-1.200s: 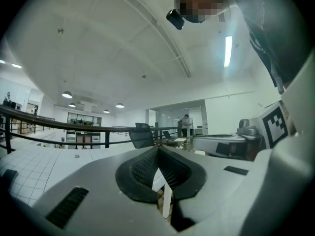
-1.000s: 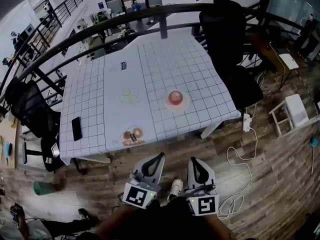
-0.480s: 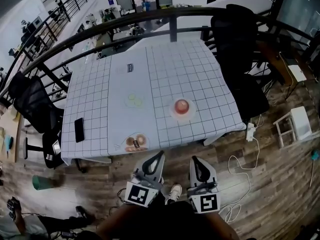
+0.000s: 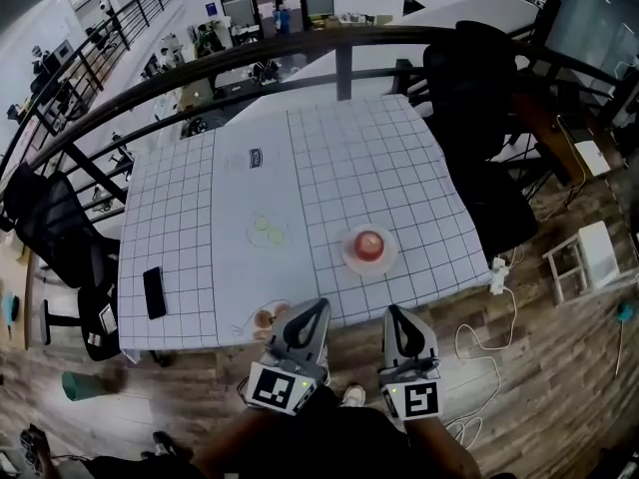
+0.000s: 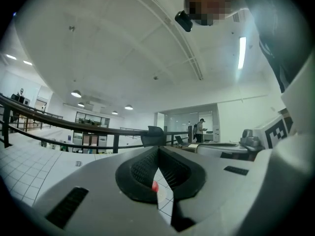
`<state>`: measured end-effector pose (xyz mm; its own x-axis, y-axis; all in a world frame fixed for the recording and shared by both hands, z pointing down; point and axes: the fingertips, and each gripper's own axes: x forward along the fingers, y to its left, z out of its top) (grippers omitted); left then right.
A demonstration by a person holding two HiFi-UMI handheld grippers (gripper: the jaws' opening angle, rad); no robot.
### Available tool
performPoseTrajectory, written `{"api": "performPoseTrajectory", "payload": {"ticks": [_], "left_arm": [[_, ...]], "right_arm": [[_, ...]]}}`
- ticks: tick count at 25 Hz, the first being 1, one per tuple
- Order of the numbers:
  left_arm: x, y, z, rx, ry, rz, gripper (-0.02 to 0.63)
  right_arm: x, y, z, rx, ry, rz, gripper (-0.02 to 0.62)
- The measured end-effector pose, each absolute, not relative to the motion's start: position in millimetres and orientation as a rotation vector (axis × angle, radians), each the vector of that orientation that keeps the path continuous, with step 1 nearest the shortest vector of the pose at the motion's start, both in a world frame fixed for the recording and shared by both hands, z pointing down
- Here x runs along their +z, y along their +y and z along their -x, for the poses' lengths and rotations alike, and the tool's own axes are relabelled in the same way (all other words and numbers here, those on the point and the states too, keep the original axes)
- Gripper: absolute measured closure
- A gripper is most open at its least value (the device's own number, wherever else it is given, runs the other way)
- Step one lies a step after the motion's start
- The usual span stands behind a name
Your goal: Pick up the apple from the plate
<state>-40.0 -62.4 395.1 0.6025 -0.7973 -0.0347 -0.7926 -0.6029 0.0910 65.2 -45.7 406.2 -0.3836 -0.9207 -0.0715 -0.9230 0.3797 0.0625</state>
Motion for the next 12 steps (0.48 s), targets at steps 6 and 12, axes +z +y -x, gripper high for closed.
{"api": "performPoseTrajectory", "payload": {"ticks": [6,12], "left_arm": [[403,-114,55,-0.097,-1.348,-2.761,0.595],[418,-152,58,-0.052,-1.257,-2.81,0.595]], "right_arm": [[418,-92,-57,0.108,2.588,1.78,0.572],[423,-129,-46,0.125,2.574,1.852,0.572]]}}
